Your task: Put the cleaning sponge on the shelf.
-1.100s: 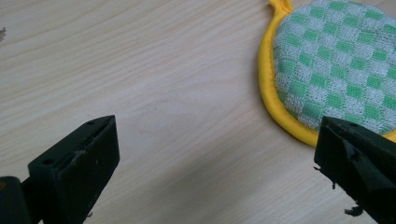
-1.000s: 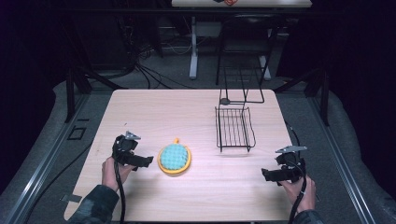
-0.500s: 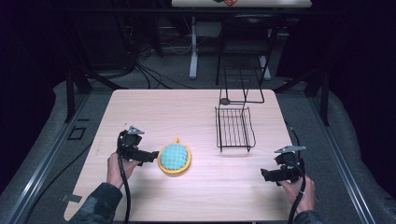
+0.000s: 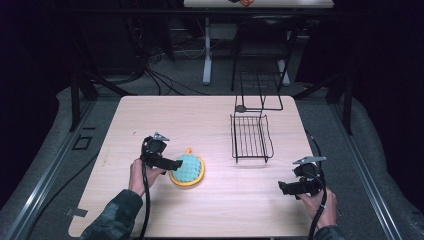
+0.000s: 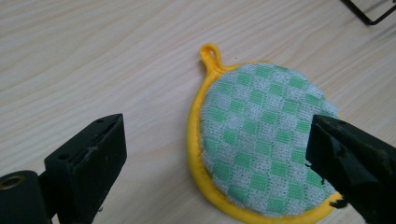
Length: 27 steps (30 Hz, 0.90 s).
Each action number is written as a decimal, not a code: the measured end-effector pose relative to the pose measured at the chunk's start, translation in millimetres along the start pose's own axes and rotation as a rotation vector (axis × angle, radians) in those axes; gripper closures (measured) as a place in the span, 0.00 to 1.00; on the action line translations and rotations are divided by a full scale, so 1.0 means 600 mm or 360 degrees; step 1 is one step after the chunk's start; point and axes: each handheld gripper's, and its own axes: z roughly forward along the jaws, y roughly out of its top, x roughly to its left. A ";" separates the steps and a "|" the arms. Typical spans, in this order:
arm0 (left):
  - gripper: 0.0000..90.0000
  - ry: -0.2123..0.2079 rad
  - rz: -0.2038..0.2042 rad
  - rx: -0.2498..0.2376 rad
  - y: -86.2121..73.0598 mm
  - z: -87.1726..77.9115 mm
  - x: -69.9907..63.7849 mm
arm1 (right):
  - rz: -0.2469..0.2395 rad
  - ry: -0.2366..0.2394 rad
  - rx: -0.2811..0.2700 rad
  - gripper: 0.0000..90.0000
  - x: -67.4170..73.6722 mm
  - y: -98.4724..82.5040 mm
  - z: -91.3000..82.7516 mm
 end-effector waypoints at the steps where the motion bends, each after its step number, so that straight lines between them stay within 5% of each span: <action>1: 0.07 -0.0025 -0.0012 0.0002 0.000 0.006 0.000 | 0.0000 0.0005 -0.0002 0.05 0.000 0.000 0.000; 10: 0.16 -0.0083 -0.0038 0.0054 -0.001 0.028 0.002 | -0.0001 0.0015 0.0006 0.05 0.000 -0.001 0.002; 18: 0.21 -0.0035 0.0031 0.0117 0.004 0.046 -0.013 | -0.0047 0.0013 0.0016 0.10 0.003 -0.001 0.004; 27: 0.36 -0.0061 0.0009 0.0131 0.001 0.050 -0.010 | -0.0083 0.0000 -0.0001 0.14 0.007 -0.001 0.003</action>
